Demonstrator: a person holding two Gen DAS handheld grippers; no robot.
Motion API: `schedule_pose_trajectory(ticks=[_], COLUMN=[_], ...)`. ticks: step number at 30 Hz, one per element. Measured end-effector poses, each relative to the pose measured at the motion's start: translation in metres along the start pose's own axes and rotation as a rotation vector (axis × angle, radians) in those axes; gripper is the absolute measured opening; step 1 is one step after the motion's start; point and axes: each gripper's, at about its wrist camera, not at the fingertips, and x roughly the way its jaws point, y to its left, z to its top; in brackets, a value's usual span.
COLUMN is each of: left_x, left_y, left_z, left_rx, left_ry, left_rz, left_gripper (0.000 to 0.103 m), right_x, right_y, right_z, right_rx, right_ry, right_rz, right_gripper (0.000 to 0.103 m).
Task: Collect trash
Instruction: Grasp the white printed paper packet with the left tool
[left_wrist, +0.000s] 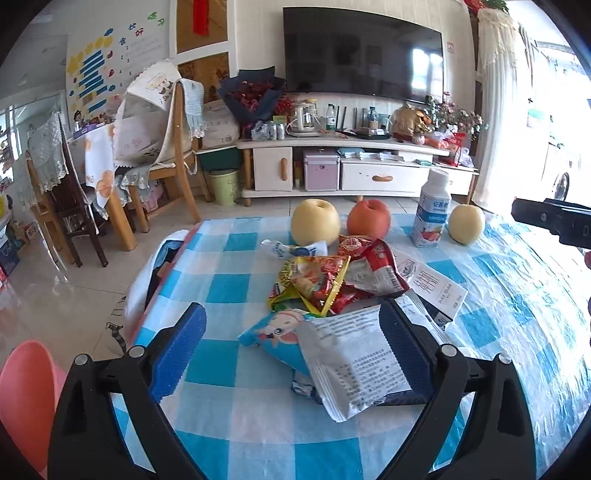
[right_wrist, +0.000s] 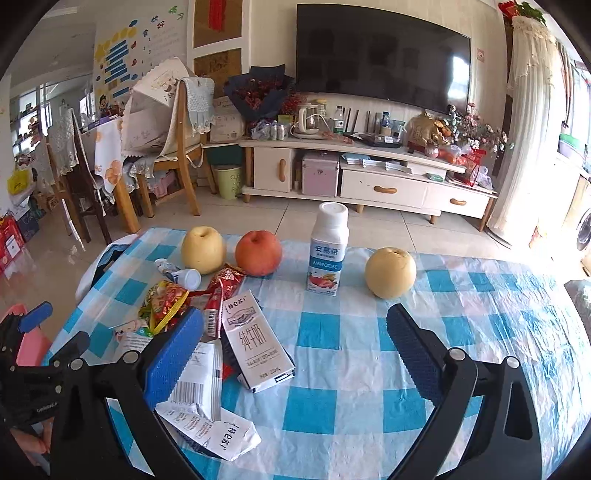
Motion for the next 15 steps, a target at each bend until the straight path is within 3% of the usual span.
schedule_pose_trajectory(ticks=[6,12,15], left_x=[0.008,0.035,0.050], left_y=[-0.025,-0.068,-0.078], left_z=[-0.003,-0.015,-0.017], left_rx=[0.073,0.425,0.493], left_ry=[0.038,0.074,0.093], left_rz=[-0.076,-0.107,-0.127], left_gripper=[0.095,0.095,0.095], right_x=[0.020,0.032,0.034], right_y=[-0.007,0.005,0.004], right_z=[-0.005,-0.014,-0.017], right_rx=[0.011,-0.046,-0.051], right_ry=[0.077,0.136,0.157], right_rz=[0.030,0.056,0.061], right_gripper=[0.098,0.098,0.098])
